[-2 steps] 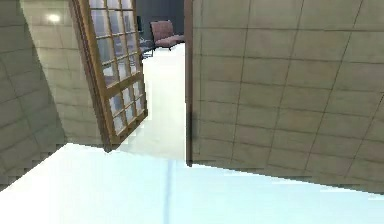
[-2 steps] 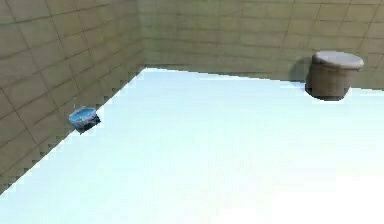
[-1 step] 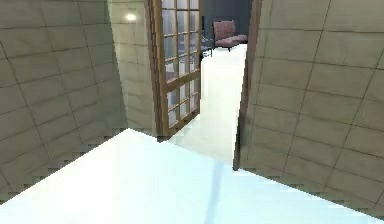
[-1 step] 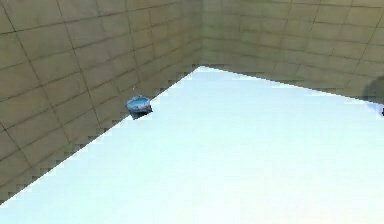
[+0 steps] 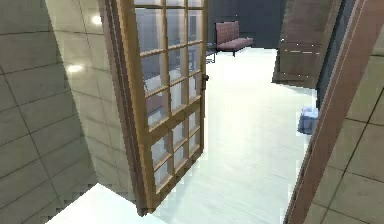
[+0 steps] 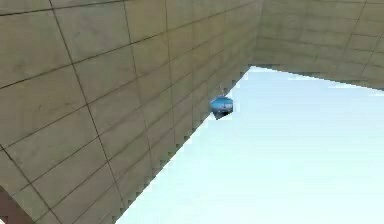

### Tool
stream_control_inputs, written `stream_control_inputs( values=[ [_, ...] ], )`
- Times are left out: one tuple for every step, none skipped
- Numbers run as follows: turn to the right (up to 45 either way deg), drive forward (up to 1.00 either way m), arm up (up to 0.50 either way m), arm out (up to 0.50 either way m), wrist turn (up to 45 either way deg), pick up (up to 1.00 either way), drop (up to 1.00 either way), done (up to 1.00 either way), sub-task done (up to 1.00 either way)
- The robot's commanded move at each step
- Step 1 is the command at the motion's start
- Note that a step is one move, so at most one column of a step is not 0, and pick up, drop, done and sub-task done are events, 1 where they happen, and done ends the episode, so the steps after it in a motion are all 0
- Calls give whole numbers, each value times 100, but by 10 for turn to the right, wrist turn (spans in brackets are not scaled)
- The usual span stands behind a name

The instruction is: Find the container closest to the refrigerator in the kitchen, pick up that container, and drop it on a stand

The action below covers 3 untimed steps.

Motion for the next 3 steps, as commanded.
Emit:
stream_control_inputs(
  values=[
    [0, 70, 0, 0, 0, 0, 0, 0, 0],
    [270, 0, 0, 0, 0, 0, 0, 0, 0],
    [0, 100, 0, 0, 0, 0, 0, 0, 0]
  ],
)
